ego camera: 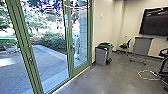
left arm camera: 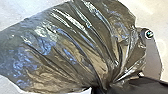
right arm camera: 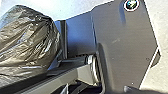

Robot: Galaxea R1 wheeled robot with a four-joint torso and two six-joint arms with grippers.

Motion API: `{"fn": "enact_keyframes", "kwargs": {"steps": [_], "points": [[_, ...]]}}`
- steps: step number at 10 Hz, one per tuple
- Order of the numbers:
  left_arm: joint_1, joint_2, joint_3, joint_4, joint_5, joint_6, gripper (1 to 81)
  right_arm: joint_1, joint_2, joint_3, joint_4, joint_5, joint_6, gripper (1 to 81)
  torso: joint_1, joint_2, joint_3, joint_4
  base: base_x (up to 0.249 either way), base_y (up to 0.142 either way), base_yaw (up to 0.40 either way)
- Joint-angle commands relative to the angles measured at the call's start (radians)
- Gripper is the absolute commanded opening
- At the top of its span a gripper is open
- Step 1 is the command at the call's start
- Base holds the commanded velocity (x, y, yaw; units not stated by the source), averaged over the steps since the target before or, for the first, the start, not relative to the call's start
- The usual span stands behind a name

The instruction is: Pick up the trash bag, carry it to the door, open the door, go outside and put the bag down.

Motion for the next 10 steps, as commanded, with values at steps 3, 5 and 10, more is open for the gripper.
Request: {"fn": "enact_keyframes", "kwargs": {"steps": [3, 5, 10], "points": [[-0.037, 0.005, -0.001, 0.027, -0.011, 0.006, 1.0, 0.044, 0.009, 0.003, -0.014, -0.057, -0.003, 81.1, 0.000, 0.000, 0.000, 0.000, 0.153, 0.000, 0.000], [-0.039, 0.005, -0.001, 0.029, -0.011, 0.006, 1.0, 0.044, 0.011, 0.003, -0.014, -0.057, -0.002, 81.1, 0.000, 0.000, 0.000, 0.000, 0.153, 0.000, 0.000], [-0.039, 0.022, -0.001, 0.041, -0.011, 0.006, 1.0, 0.049, 0.012, -0.005, -0.020, -0.057, -0.002, 81.1, 0.000, 0.000, 0.000, 0.000, 0.153, 0.000, 0.000]]}}
